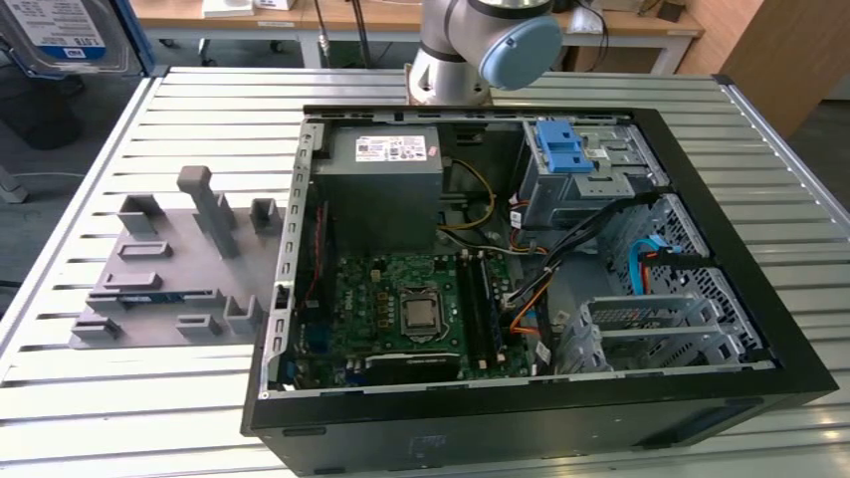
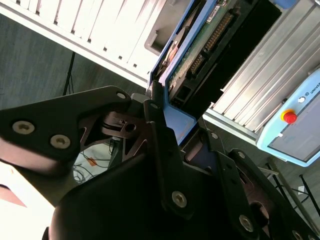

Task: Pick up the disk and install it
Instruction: 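Pick up the disk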

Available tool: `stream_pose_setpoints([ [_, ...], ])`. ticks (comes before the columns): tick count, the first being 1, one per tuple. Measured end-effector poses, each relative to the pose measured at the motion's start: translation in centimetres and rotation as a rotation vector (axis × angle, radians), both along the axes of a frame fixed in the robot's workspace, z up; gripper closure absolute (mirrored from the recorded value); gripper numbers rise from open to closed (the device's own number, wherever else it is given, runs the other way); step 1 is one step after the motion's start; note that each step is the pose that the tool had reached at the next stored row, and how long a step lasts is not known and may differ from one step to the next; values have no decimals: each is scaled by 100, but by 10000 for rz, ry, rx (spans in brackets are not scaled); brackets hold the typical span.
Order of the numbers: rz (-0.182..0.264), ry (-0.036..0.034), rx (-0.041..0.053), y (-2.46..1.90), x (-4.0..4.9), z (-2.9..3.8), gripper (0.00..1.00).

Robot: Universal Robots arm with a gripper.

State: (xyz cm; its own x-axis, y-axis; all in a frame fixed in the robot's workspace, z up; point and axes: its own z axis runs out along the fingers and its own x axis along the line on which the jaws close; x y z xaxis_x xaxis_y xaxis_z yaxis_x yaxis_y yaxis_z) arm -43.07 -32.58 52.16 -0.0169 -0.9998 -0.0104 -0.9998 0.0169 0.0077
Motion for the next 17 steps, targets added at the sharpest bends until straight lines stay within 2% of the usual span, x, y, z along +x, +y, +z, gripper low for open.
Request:
stream_pose_setpoints([
  [17, -1, 0, 0, -3, 114, -1, 64],
])
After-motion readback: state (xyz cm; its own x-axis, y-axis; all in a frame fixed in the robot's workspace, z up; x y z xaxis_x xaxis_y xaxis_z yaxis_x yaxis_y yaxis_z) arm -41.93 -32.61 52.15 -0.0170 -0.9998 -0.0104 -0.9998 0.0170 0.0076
